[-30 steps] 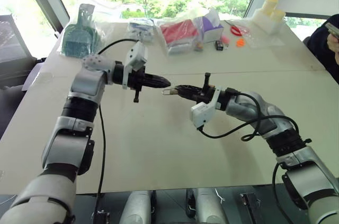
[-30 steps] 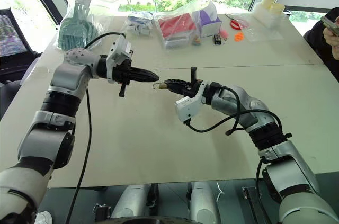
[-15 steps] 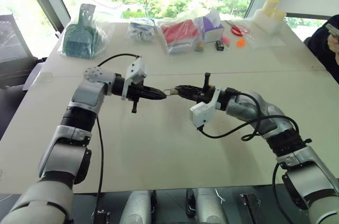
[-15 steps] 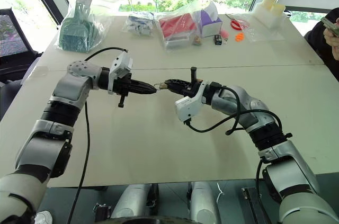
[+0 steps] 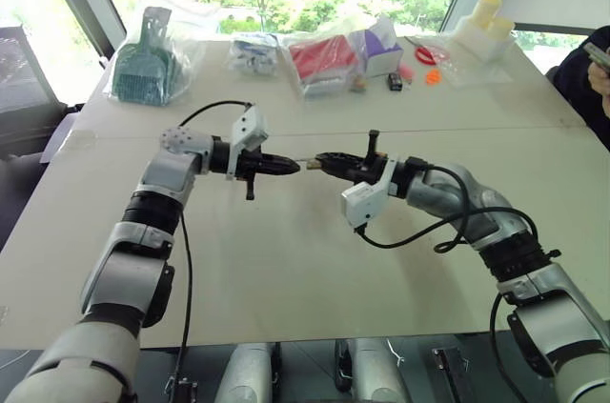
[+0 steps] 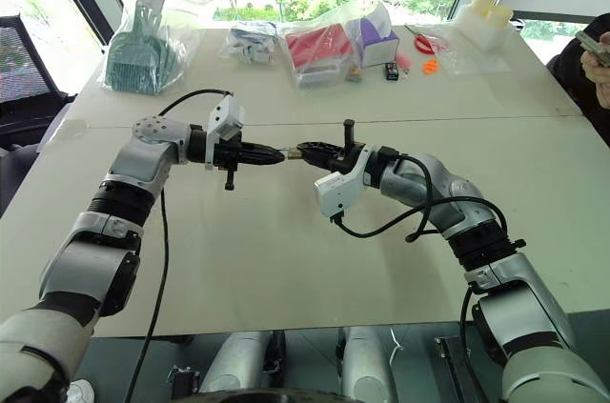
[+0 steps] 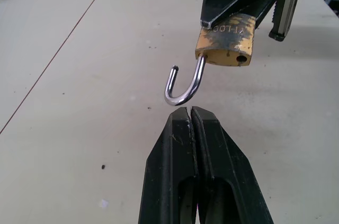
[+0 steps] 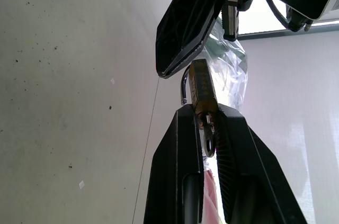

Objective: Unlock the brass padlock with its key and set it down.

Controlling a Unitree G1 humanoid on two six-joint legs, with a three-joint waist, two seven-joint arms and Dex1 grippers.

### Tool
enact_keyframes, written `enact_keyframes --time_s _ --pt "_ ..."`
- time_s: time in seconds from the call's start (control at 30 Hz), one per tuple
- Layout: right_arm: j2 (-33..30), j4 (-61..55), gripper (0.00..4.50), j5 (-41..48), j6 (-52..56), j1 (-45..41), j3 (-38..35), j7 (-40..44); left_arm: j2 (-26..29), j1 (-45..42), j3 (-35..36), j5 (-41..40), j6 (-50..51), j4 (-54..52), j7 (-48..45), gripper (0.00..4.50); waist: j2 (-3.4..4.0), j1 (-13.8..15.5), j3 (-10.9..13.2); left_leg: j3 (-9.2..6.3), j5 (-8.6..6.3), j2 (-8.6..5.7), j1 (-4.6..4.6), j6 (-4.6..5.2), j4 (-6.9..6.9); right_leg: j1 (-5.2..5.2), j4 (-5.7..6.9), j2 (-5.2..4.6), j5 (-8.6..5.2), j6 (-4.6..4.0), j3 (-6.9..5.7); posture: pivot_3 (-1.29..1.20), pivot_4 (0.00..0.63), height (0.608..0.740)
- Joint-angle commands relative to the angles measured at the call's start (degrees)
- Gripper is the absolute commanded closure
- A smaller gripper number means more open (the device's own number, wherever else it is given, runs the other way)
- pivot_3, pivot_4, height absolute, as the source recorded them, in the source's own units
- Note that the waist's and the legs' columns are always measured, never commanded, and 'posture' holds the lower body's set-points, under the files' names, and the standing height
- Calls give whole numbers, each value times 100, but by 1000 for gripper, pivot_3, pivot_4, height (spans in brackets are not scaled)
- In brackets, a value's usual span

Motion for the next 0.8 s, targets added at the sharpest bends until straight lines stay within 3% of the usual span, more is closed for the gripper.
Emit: enact_keyframes --time_s 0.03,0.33,0.47,0.7,0.8 --pt "3 -250 4500 172 -16 -37 -139 -18 91 -77 128 18 -140 -56 13 4460 0 1 0 0 0 0 0 0 0 0 0 0 0 0 0 0 150 740" --pt "-95 273 4500 -62 -87 -13 -47 -127 406 124 234 -80 67 -435 9 4460 0 -9 0 0 0 0 0 0 0 0 0 0 0 0 0 0 150 740" --pt "-119 1027 4500 -737 -226 -11 206 -707 567 468 365 -207 406 -1030 129 4460 0 -9 0 0 0 0 1 0 0 1 0 0 0 0 0 0 150 740" --pt "-5 1662 4500 -1071 -302 -160 534 -1061 712 1037 428 -358 896 -1977 362 4460 1 -45 0 0 1 1 2 -2 -1 0 3 -1 0 -1 2 0 150 740" --pt "-5 1598 3234 -933 -328 -156 531 -951 796 1241 444 -457 1107 -2361 417 4500 1 -50 0 -3 3 2 4 -6 -1 1 4 -1 0 -1 2 0 150 740"
